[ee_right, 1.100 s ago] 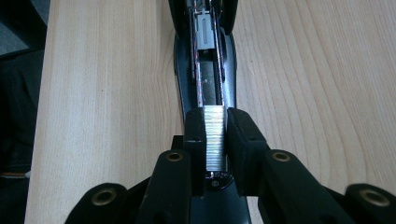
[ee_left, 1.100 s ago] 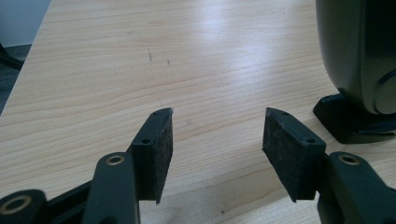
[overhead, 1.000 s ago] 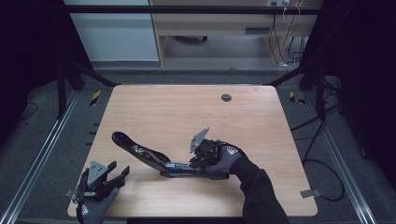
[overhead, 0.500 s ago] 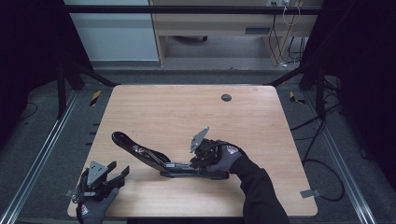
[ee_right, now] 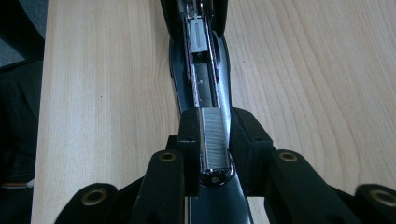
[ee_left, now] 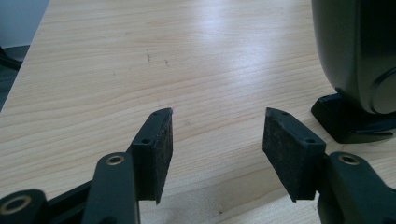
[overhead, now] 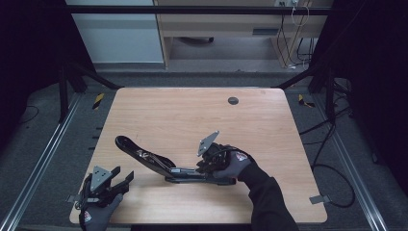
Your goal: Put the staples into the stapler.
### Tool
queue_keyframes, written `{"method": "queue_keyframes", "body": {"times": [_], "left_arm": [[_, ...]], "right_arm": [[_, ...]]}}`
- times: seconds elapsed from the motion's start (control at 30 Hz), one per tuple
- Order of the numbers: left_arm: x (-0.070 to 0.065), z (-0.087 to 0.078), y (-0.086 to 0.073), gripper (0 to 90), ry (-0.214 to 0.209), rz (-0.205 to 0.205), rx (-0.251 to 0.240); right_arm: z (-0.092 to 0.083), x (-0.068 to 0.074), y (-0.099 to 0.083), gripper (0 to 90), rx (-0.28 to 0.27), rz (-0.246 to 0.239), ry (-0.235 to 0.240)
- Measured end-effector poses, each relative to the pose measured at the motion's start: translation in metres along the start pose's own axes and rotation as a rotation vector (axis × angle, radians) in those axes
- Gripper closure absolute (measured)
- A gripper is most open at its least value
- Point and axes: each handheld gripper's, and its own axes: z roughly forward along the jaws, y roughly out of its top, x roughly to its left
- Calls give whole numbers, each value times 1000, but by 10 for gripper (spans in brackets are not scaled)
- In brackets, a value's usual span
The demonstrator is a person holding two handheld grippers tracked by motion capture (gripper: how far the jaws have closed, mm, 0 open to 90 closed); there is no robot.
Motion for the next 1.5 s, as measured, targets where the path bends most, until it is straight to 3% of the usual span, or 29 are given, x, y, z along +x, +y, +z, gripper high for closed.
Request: {"method": "queue_keyframes", "body": {"times": [0.37, 1.17, 1.5], "left_arm": [[1, 0, 0, 424, 1, -1, -2], [0, 1, 0, 424, 2, 1, 1], [0, 1, 0, 424, 0, 1, 3]], "right_arm": [[8, 0, 1, 768, 37, 27, -1], [7, -5, -1, 782, -5, -23, 43], [6, -5, -3, 771, 2, -13, 34]]}}
